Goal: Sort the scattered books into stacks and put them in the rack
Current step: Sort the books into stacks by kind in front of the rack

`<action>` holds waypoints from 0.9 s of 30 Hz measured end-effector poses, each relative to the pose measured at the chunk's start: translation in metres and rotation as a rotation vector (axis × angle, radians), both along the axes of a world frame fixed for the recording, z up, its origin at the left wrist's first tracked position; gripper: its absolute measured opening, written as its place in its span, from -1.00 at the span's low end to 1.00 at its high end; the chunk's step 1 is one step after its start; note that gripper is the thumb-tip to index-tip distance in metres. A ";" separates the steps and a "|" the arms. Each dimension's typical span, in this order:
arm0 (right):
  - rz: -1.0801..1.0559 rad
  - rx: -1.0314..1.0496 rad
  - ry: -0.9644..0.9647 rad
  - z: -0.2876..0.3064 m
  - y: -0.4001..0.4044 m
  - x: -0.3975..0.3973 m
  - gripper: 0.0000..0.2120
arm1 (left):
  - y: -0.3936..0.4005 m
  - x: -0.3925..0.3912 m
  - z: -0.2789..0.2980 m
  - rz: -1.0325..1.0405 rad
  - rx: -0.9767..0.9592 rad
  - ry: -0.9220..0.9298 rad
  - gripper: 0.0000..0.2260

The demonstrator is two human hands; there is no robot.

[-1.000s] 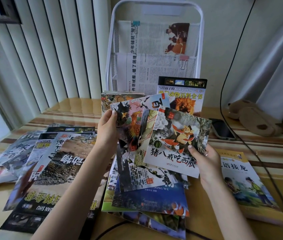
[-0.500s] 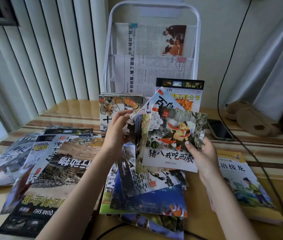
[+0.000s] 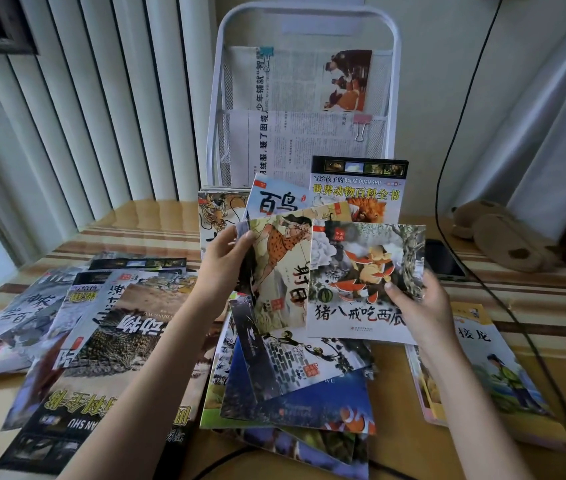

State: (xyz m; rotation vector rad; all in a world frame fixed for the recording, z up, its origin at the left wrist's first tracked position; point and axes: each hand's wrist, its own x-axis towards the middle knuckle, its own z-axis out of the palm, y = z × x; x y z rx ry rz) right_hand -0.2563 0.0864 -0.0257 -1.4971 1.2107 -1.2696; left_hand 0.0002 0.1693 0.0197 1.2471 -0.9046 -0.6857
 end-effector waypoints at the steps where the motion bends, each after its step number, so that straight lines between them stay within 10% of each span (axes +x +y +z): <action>1: 0.006 -0.003 -0.010 -0.001 0.001 0.002 -0.40 | 0.000 -0.002 0.001 -0.010 -0.015 0.002 -0.89; 15: 0.046 -0.023 0.091 0.007 0.008 0.022 -0.41 | 0.001 0.011 0.003 -0.242 0.020 -0.032 -0.60; 27: 0.009 -0.222 0.188 0.041 0.006 0.036 -0.41 | 0.004 0.015 0.004 -0.249 0.064 -0.226 -0.88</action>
